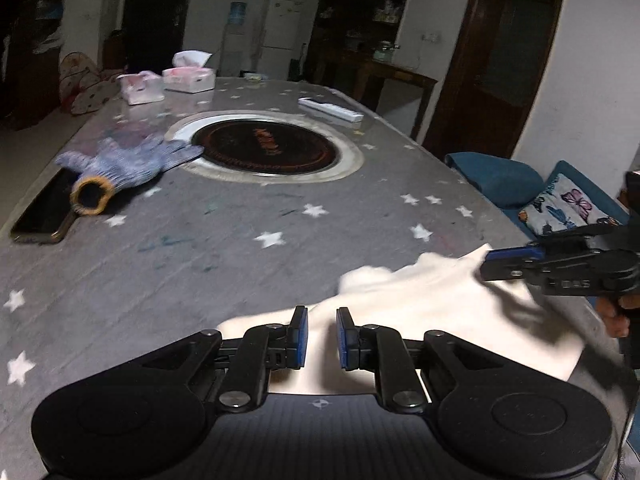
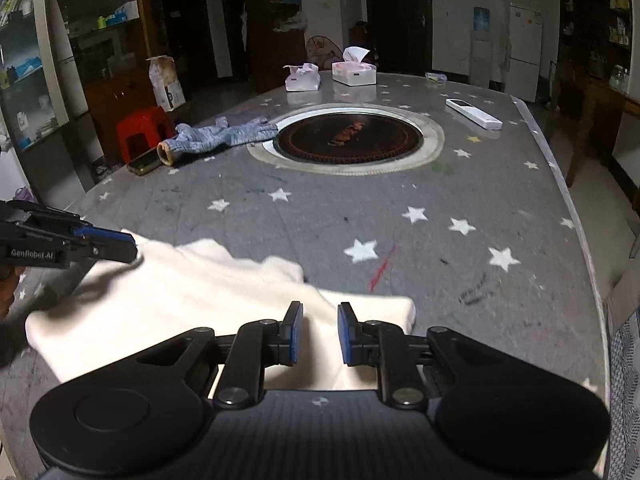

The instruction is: Fold clothes

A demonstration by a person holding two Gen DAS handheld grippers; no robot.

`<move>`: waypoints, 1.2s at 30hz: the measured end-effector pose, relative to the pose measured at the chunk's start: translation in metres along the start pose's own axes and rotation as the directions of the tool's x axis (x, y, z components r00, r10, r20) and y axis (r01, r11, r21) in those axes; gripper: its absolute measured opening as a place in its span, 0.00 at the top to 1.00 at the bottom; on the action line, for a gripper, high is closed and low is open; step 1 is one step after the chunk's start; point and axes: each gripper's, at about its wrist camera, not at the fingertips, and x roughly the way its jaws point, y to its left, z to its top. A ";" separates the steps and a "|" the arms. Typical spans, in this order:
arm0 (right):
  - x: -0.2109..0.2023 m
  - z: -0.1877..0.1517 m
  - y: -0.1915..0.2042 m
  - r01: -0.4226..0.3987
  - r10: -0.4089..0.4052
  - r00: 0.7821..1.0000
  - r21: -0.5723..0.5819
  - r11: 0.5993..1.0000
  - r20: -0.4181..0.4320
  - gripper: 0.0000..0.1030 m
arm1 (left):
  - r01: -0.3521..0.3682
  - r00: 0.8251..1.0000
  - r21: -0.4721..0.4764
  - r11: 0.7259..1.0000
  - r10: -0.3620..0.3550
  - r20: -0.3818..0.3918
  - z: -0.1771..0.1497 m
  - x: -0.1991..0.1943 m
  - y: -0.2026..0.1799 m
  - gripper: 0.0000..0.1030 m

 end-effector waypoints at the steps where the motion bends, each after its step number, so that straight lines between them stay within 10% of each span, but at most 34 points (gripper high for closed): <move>1: 0.004 0.002 0.000 -0.001 0.001 1.000 0.003 1.000 -0.001 0.84 | -0.001 1.000 0.012 1.000 0.001 -0.004 0.002 0.004 -0.003 0.84; 24: 0.018 0.017 0.021 -0.003 0.003 1.000 -0.024 1.000 0.000 0.80 | -0.050 0.999 0.110 0.993 0.051 -0.006 0.014 0.020 -0.027 0.75; 36: -0.028 -0.015 0.055 -0.103 0.103 0.995 -0.103 0.989 -0.012 0.79 | 0.061 0.998 0.169 0.984 -0.065 0.018 -0.018 -0.030 -0.066 0.74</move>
